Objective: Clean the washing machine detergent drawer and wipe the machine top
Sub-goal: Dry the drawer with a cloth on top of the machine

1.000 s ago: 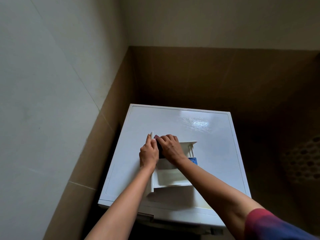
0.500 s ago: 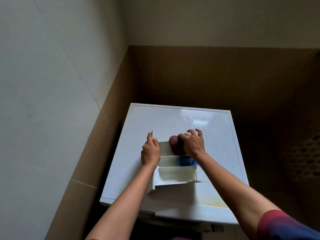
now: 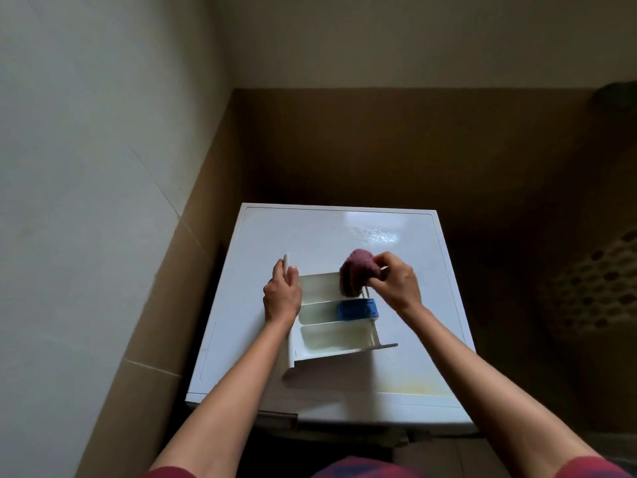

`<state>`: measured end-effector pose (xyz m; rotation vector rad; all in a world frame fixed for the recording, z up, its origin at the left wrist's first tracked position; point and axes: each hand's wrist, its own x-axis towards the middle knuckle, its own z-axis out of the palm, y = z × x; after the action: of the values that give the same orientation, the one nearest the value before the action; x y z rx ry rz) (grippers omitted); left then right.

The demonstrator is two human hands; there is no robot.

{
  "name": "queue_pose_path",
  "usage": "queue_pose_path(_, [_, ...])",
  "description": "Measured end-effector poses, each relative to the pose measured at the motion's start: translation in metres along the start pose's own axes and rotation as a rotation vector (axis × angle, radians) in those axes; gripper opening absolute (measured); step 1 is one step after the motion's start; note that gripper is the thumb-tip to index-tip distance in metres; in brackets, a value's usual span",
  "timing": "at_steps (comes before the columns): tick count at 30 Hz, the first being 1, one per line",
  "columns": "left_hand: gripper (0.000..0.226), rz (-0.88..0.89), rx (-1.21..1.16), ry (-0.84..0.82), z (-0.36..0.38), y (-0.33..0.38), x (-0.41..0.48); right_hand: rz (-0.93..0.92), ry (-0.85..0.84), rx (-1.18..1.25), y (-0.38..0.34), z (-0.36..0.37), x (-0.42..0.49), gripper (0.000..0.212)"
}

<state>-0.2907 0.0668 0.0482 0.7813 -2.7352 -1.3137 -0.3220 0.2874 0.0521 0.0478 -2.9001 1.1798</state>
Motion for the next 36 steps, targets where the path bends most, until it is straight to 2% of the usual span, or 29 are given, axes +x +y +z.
queue_pose_path(4, [0.055,-0.035,-0.061,-0.021,-0.005,0.002,-0.002,-0.059,-0.416,-0.182,-0.022,0.031,-0.014,0.058])
queue_pose_path(6, [0.054,-0.075,-0.036,0.033,-0.008,0.002,-0.007,-0.05,-0.435,-0.281,-0.028,0.042,-0.013,0.06])
queue_pose_path(8, [0.045,-0.074,0.041,0.084,-0.01,-0.001,-0.015,0.024,-0.433,-0.26,-0.032,0.046,-0.007,0.053])
queue_pose_path(11, [0.034,-0.028,0.041,0.038,-0.009,-0.009,-0.028,0.171,-0.557,-0.237,-0.037,0.054,0.008,0.047])
queue_pose_path(14, [0.04,-0.005,0.024,0.027,-0.005,-0.012,-0.035,0.247,-0.614,-0.33,-0.043,0.063,0.017,0.049])
queue_pose_path(17, [0.044,0.008,0.035,0.038,-0.004,-0.013,-0.037,0.247,-0.608,-0.404,-0.053,0.073,0.02,0.044])
queue_pose_path(20, [0.044,0.028,0.006,0.024,-0.008,-0.014,-0.034,0.229,-0.614,-0.289,-0.067,0.086,0.02,0.032])
queue_pose_path(23, [0.044,0.063,-0.02,-0.003,-0.017,-0.019,-0.029,0.191,-0.609,-0.137,-0.064,0.095,0.016,0.031])
queue_pose_path(27, [0.045,0.097,-0.022,-0.02,-0.024,-0.023,-0.026,0.222,-0.65,0.311,-0.052,0.08,0.008,0.015])
queue_pose_path(32, [0.045,0.093,-0.031,-0.015,-0.023,-0.024,-0.027,0.135,-0.83,0.494,-0.049,0.05,0.006,0.024])
queue_pose_path(36, [0.045,0.098,-0.051,-0.012,-0.022,-0.024,-0.028,0.084,-0.675,0.528,-0.042,0.034,-0.013,0.031])
